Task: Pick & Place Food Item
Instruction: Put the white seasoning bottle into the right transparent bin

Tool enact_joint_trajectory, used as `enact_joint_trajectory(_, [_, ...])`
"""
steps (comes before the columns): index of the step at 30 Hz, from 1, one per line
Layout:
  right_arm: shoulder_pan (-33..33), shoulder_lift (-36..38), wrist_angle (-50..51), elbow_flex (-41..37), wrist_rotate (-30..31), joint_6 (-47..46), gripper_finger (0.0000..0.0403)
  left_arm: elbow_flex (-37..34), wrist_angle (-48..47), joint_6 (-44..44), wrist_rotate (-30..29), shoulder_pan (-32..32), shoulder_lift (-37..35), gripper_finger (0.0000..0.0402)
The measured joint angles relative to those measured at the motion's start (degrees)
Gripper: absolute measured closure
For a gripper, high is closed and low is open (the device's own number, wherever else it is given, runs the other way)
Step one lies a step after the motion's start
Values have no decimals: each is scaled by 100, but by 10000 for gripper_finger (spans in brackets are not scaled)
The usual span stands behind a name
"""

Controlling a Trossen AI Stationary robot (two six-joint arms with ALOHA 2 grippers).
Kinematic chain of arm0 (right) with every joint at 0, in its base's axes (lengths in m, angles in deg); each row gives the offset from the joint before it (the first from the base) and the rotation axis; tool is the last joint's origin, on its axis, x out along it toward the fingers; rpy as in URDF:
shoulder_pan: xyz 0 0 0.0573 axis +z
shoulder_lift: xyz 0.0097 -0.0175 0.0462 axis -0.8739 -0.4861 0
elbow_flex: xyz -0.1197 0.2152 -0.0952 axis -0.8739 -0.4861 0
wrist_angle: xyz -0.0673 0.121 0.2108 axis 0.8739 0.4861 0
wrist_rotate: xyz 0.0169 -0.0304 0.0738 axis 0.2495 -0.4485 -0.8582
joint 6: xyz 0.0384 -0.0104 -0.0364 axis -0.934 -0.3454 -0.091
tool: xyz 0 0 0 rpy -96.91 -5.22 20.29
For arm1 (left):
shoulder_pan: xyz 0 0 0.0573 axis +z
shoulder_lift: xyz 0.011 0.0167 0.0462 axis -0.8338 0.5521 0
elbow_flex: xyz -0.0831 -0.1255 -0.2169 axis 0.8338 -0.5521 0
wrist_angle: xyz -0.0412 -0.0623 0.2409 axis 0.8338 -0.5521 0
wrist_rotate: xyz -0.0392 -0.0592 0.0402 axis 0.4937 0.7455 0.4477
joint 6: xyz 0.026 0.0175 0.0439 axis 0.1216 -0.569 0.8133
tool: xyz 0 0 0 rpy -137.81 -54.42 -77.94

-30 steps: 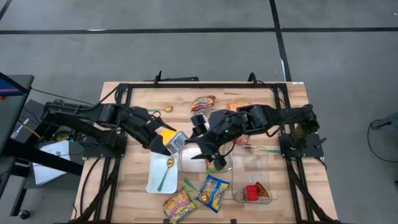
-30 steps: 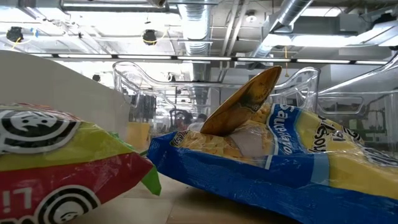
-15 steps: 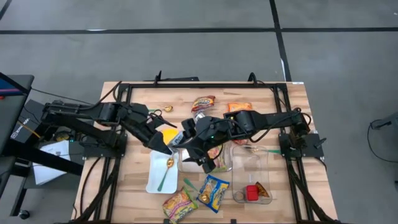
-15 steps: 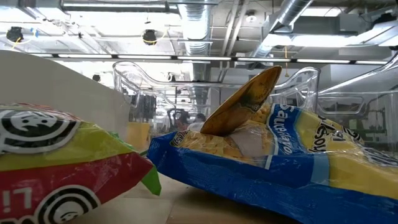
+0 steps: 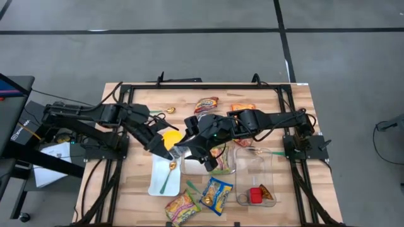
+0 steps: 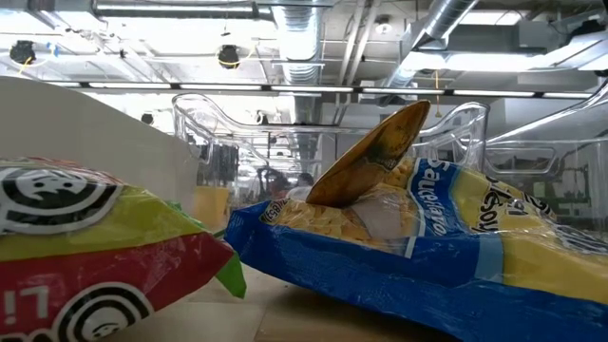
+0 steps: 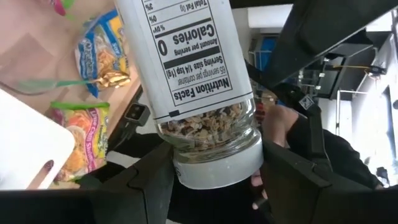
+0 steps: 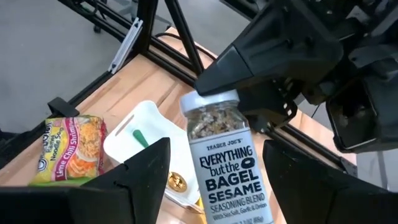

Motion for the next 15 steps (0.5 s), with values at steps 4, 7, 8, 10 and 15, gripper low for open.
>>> enact_joint_trajectory(4, [-38,0,0,-1,0,74,152,0,-24,-80,20,0,0,203])
enact_joint_trajectory(7, [-100,0,4,-1,-36,87,152,0,-23,-103,64,0,0,203])
enact_joint_trajectory(8, [-117,0,2,-1,-42,90,152,0,-24,-103,70,0,0,203])
enact_joint_trajectory(10, [-116,0,-5,-1,-79,99,152,0,-25,-118,84,0,0,203])
enact_joint_trajectory(15, [-58,13,-10,-1,-313,-218,152,0,-23,-121,94,-5,1,203])
